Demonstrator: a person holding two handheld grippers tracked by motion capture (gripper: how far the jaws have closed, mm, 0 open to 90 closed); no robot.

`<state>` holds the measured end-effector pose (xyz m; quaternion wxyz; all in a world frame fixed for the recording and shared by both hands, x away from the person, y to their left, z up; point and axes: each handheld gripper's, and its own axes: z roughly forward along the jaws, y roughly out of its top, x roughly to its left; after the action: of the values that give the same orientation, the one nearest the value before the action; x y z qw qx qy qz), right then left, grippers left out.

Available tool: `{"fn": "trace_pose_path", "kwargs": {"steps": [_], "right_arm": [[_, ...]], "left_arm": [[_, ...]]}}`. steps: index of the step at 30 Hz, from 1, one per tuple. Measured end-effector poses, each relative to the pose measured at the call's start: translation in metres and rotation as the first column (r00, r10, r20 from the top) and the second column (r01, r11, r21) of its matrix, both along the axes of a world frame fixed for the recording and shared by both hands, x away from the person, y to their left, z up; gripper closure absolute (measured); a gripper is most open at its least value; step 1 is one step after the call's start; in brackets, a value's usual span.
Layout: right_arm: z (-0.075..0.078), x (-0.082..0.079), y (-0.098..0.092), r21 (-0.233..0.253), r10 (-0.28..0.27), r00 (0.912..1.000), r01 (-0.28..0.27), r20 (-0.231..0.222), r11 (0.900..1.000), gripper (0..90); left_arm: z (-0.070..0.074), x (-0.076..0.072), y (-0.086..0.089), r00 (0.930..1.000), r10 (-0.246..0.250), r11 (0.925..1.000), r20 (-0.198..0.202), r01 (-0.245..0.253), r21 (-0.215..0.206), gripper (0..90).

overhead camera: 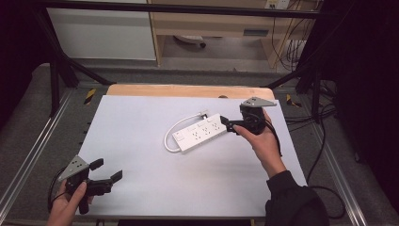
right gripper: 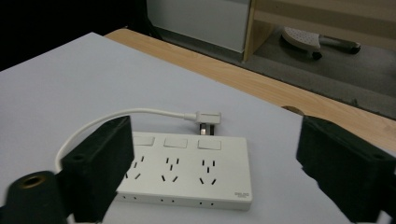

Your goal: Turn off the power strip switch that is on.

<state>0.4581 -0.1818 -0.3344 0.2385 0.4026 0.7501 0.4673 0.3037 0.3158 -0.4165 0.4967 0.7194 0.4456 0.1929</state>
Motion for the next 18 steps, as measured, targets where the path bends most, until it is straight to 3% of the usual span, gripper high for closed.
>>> {"fn": "trace_pose_path", "kwargs": {"steps": [11,18], "right_arm": [[0.002,0.008,0.009,-0.001,0.010,0.9989,-0.010,0.046,1.000,52.6],[0.000,0.012,0.013,0.015,0.023,0.9972,-0.024,0.072,1.000,72.6]], "left_arm": [[0.000,0.000,0.000,1.0000,-0.005,1.0000,0.000,0.005,0.004,6.1],[0.000,0.000,0.000,1.0000,-0.006,1.0000,-0.001,0.006,0.007,6.1]]}}
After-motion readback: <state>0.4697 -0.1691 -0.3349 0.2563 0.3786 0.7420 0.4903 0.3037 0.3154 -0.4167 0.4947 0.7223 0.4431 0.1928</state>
